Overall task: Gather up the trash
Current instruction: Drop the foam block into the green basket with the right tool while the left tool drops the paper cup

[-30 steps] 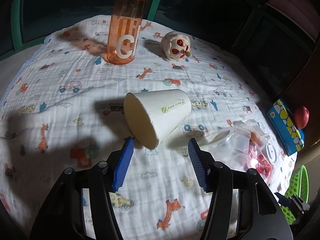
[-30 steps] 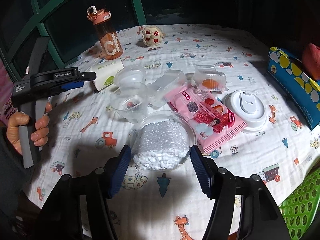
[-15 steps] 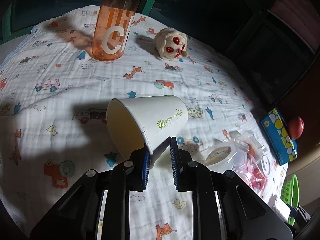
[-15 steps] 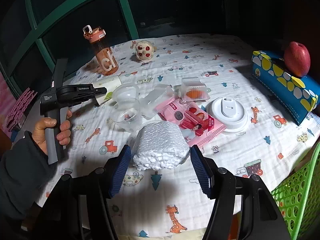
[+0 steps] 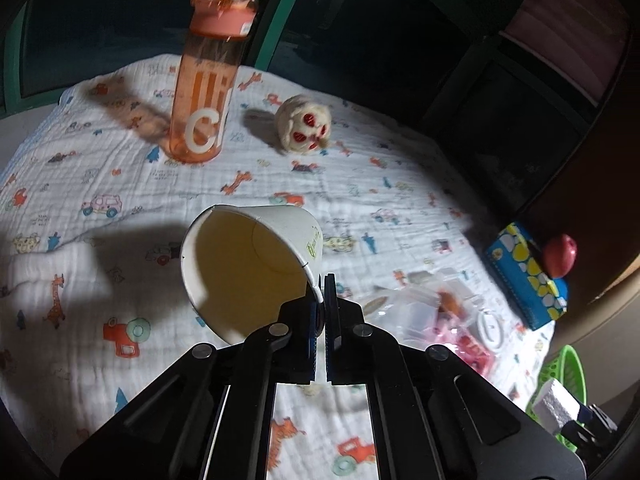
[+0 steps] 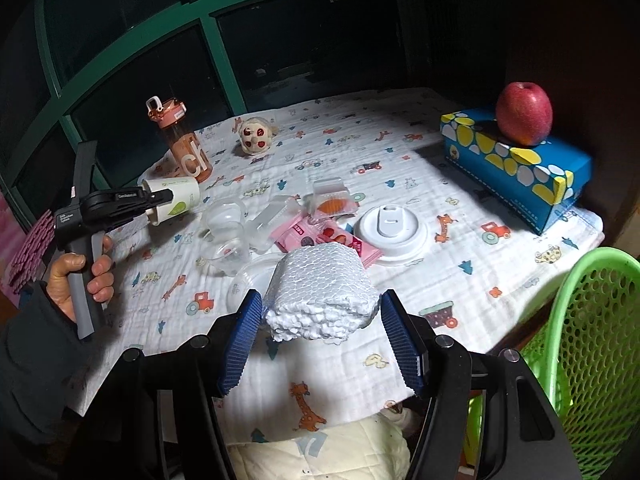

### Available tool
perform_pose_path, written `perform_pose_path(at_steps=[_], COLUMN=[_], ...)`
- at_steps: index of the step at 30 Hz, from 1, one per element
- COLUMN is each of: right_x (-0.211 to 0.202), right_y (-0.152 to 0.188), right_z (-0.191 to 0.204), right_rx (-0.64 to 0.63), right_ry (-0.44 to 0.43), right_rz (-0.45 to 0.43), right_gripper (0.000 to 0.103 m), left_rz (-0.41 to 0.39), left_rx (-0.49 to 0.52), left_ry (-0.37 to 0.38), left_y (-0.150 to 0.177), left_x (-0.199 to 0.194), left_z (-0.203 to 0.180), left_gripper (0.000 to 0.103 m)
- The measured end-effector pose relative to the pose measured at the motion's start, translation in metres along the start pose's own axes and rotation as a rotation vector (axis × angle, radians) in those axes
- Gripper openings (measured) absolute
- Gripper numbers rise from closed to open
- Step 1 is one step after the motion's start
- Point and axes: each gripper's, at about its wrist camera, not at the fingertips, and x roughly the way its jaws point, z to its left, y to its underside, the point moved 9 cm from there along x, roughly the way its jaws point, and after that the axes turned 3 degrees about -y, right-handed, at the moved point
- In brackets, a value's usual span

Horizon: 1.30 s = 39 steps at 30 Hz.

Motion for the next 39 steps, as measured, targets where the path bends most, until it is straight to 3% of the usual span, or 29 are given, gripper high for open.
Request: perform_pose_path(at_steps=[12,23,30,39], right_x=[-0.078,-0.124,-0.140,-0.169], right_y=[0.014,0.052,0.070,0.082], right_z=[-0.095,-0.201,-0.245,-0.266], right_rx=[0.134,0.286,0.370,0.417], right_ry=[0.164,0.359,0.408,0.435], right_rz=[-0.115,-0.130,-0.144,-0.198], right_gripper=[0.060,0.060,0.066,0.071], left_rz=[-0.053,-0.010,0.038,0.112], left_rx=[0.137,0.285,0.383,0.491], left_ry=[0.111,0.271,0.352,0.436], left_y=[0.003,0.035,0.065,0.114], left_x=[-0.061,-0.074,-0.073,-0.070], left_z=[-0.099,-0.218,-0.292,-0.362], left_gripper=[0.001,0.001,0.001,0.001])
